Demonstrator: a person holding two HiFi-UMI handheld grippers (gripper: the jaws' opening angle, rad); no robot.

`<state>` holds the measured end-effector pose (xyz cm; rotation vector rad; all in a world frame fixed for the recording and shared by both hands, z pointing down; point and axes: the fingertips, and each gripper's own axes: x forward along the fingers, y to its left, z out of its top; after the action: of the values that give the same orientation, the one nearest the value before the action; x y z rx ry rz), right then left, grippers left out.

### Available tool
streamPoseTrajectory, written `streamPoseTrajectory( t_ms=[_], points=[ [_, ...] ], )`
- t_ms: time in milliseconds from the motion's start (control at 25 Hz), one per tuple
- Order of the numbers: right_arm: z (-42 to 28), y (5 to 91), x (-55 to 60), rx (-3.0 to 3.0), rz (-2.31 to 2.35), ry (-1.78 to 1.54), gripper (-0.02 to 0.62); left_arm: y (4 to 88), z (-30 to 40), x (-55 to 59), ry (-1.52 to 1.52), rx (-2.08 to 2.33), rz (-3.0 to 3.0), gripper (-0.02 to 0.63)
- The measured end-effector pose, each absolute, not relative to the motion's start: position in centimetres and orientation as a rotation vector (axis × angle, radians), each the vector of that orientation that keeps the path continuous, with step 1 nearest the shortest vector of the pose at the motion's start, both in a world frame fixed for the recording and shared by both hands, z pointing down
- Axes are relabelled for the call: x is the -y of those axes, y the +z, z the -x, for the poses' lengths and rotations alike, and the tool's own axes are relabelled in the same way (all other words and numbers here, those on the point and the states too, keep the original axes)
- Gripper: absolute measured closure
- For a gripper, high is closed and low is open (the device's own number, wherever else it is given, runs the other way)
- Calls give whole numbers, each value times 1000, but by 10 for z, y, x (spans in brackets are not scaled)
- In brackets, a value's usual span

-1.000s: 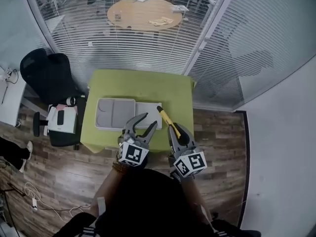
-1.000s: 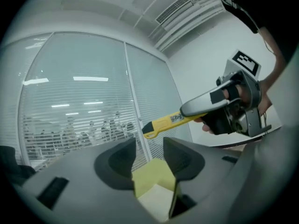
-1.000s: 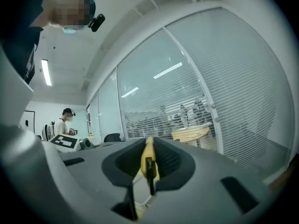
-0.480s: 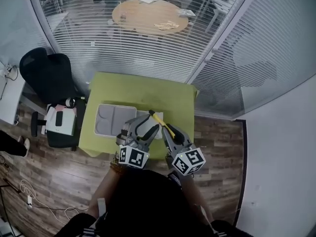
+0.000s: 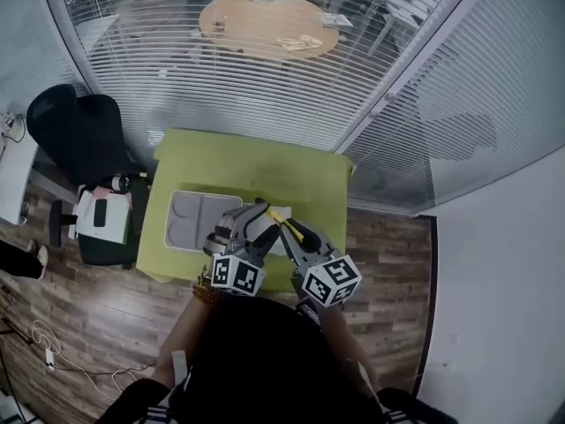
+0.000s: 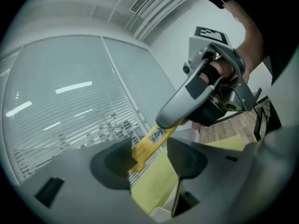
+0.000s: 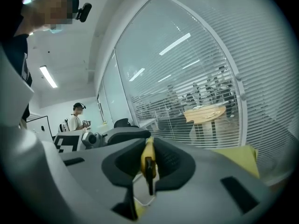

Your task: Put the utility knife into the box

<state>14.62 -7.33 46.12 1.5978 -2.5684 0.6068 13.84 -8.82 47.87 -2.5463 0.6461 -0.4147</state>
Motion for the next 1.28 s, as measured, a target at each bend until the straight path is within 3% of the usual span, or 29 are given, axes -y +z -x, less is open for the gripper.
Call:
streamPoseTrajectory(
  t_ms=[600,1280],
  points=[
    [-137,488,126,2453,-1448,632,545,509,-144,131,-504,-590,2506,419],
    [-135,487,149,2466,-1323,405,541,517,-146,145,-175,-701,3149,411]
  ],
)
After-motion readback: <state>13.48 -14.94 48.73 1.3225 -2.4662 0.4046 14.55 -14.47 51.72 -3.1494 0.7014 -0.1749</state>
